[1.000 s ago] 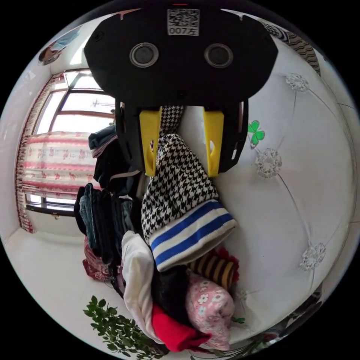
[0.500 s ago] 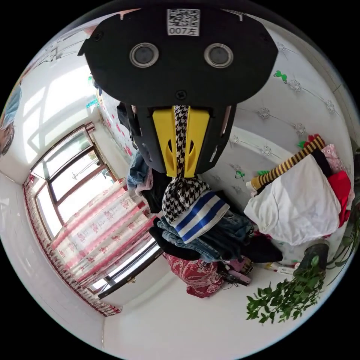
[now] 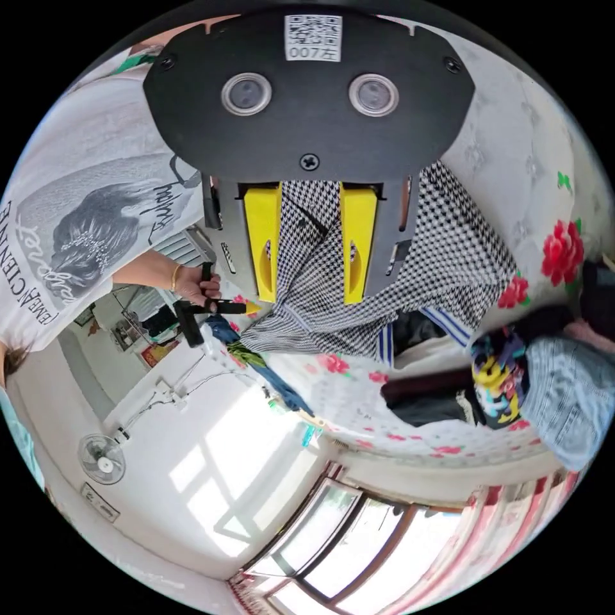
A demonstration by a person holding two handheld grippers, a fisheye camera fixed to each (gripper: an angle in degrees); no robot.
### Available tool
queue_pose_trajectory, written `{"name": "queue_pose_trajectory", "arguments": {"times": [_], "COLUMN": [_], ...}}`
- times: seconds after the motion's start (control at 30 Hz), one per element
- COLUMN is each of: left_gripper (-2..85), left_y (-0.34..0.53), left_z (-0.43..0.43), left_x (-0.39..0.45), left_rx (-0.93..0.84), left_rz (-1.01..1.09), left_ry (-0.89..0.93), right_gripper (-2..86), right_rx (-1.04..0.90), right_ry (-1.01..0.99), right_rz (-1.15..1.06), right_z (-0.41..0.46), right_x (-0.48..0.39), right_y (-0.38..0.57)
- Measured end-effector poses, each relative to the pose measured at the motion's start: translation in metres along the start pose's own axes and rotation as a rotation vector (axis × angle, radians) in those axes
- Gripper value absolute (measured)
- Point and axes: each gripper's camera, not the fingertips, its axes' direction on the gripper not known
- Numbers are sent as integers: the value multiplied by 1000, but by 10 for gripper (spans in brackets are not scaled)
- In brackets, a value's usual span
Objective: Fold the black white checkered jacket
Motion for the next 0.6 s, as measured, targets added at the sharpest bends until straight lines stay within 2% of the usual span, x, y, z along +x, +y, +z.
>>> {"name": "queue_pose_trajectory", "arguments": {"times": [0.13,0.3,0.4,0.47,0.57,0.6], "left_gripper": [132,125,129,127,126,126], "left_y": [65,87,92,90,87,90], "left_z": [23,44,110,128,143,144], "left_x": [-31,-58,-91,-90,-96,-98], "left_rx": [-86,-115,-336,-330,-349,-330], "left_rz": [-199,-273,-353,-309,-330,-343], "left_ry": [-160,-318,-367,-418,-432,-424], "right_gripper": [75,81,88,88,86,85], "right_rx": [2,-50,-123,-80,84,165], "right_ry": [51,152,50,32,138,180], "right_rz": [43,-48,51,88,131,205], "right_z": [2,34,59,52,3,-24], "right_x": [16,6,17,24,48,69], "right_y": [-10,-36,-35,-29,-23,-20]}}
